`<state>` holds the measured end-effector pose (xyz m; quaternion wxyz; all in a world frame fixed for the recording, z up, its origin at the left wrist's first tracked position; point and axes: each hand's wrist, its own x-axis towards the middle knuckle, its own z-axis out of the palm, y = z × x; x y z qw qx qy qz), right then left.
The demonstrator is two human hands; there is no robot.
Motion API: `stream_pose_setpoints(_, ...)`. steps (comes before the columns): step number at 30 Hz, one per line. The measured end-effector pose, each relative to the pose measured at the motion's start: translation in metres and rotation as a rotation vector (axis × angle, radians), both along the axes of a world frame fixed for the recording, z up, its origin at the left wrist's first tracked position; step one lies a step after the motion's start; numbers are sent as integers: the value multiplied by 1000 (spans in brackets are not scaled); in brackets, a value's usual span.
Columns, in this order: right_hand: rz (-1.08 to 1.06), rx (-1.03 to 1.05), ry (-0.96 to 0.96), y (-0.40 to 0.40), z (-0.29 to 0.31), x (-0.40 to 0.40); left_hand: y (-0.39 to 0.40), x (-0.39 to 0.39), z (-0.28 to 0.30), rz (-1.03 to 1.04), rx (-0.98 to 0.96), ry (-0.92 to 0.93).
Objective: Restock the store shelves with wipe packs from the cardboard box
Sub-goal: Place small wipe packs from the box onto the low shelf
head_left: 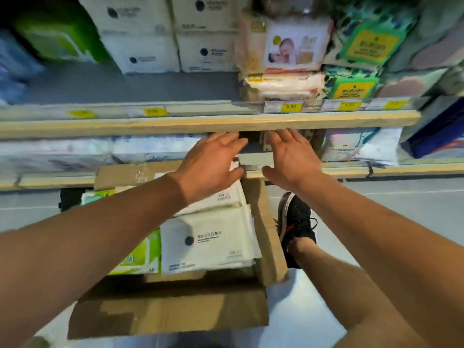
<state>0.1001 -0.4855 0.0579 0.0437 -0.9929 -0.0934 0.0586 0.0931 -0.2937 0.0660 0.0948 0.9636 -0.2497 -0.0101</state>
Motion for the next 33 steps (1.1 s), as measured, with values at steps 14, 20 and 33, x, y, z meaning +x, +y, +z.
stream_pose_setpoints(14,401,12,106,224,37,-39,237,-88,-15,321,-110,129)
stream_pose_setpoints(20,544,-103,180,293,2,-36,294,-98,-37,376,-77,170)
stream_pose_setpoints(33,408,-268,341,327,-74,-21,324,-62,-106,428,28,326)
